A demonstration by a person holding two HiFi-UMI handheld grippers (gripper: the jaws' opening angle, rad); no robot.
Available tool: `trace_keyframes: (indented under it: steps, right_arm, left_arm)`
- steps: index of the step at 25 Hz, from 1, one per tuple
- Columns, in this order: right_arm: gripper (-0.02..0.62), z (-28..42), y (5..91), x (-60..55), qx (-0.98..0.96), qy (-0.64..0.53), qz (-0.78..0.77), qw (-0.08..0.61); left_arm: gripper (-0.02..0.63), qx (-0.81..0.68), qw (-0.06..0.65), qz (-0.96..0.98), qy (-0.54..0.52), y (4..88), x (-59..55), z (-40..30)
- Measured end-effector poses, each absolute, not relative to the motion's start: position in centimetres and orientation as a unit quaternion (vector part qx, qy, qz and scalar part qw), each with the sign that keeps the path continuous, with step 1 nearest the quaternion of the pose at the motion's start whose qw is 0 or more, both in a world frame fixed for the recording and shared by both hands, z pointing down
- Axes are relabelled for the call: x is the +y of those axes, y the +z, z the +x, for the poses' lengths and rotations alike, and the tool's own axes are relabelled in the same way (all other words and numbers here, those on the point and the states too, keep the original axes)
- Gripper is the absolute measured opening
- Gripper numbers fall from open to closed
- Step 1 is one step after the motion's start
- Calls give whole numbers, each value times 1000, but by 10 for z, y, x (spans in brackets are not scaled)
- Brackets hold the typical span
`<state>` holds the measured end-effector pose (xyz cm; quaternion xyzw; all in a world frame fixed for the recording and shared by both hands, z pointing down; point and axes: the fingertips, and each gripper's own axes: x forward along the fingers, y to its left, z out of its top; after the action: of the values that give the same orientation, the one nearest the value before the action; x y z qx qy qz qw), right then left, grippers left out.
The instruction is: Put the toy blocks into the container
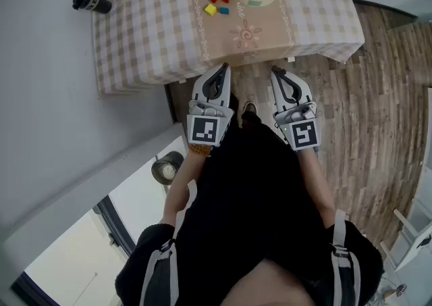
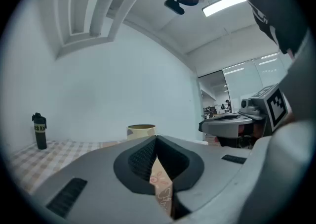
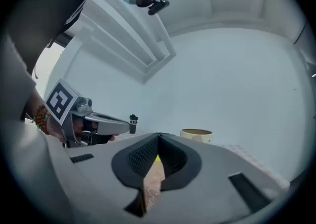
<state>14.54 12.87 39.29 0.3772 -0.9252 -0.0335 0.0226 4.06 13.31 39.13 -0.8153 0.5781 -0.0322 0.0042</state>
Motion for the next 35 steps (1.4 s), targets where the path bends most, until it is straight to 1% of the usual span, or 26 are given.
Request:
trace_keyframes:
  steps: [5, 14, 20, 28, 34, 35]
  right_arm:
    - [6, 143, 393, 127, -930, -29, 366, 20]
    - [6, 135, 397, 105, -931, -18, 364, 28]
    - [6, 129, 398, 75, -929, -16, 368, 39]
    - [6, 112, 397, 30, -924, -19, 378, 56]
    - [6, 100, 394, -1, -916, -20, 396, 62]
    - [6, 96, 395, -4, -915, -19, 398, 64]
  left_arm:
    - [3, 579, -3, -814, -33, 393, 132, 40]
    - [8, 591, -12, -806, -35, 397, 112, 14]
    - [9, 597, -29, -799, -58, 413, 82, -10]
    - [11, 601, -39, -796, -62, 423, 31, -45]
    - [13, 582, -58, -808, -73, 443, -13, -61]
    - [31, 577, -60, -811, -76, 447, -19, -64]
